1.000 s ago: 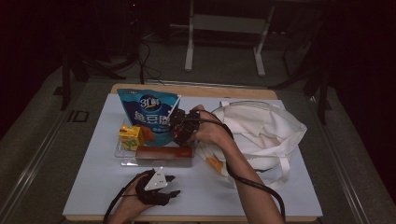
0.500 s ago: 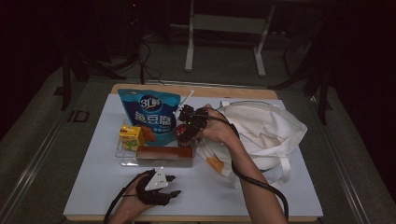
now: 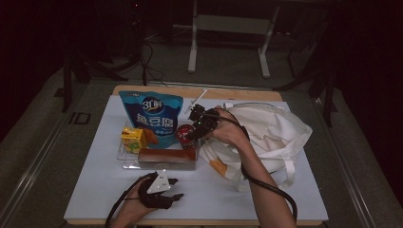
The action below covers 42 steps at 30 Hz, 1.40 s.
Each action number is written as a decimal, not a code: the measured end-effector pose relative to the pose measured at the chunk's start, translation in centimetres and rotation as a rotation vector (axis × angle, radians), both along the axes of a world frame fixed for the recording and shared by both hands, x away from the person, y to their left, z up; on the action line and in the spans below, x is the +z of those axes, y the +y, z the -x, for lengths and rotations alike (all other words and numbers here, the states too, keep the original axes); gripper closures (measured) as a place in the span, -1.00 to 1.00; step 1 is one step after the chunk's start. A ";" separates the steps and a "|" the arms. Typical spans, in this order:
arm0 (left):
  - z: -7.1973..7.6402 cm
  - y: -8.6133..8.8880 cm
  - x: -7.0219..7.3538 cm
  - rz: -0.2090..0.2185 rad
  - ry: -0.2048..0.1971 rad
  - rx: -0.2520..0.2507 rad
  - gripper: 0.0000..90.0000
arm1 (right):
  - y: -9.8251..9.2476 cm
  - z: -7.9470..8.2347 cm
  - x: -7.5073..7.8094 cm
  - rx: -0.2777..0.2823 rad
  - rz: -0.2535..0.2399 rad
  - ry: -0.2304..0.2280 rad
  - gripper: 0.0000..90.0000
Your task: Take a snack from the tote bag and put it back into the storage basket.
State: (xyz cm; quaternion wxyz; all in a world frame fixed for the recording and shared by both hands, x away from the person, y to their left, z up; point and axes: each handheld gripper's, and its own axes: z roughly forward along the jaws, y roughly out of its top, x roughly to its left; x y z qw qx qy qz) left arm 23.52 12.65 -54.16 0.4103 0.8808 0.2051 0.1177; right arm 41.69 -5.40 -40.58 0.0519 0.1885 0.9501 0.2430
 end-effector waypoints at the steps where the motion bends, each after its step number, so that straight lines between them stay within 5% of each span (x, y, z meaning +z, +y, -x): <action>1: 0.0 0.0 0.0 0.000 0.000 -0.001 0.00 | 0.1 0.0 0.1 0.001 -0.009 -0.003 -0.09; 9: 0.0 0.0 0.0 0.000 -0.003 -0.005 0.00 | 2.1 0.4 -1.1 0.006 -0.005 -0.051 -0.67; 13: 0.0 0.0 0.0 0.000 -0.004 -0.004 0.00 | 2.6 0.4 -1.8 -0.022 0.015 -0.075 -0.76; 18: 0.0 0.0 0.0 0.000 -0.003 -0.004 0.00 | 2.8 0.3 -2.8 -0.046 0.050 -0.095 -0.76; 21: 0.0 0.0 0.0 0.000 -0.004 -0.004 0.00 | 2.9 0.3 -3.0 -0.048 0.041 -0.083 -0.74; 25: 0.0 0.0 0.0 -0.001 -0.005 -0.005 0.00 | 2.7 0.2 -3.1 -0.042 0.024 -0.052 -0.45; 32: 0.0 0.0 0.0 -0.001 -0.006 -0.005 0.00 | 2.6 0.4 -2.9 -0.054 0.027 -0.057 -0.43; 42: 0.0 0.0 0.0 -0.001 -0.004 -0.003 0.00 | 1.0 0.3 -3.2 -0.117 -0.119 -0.012 -0.42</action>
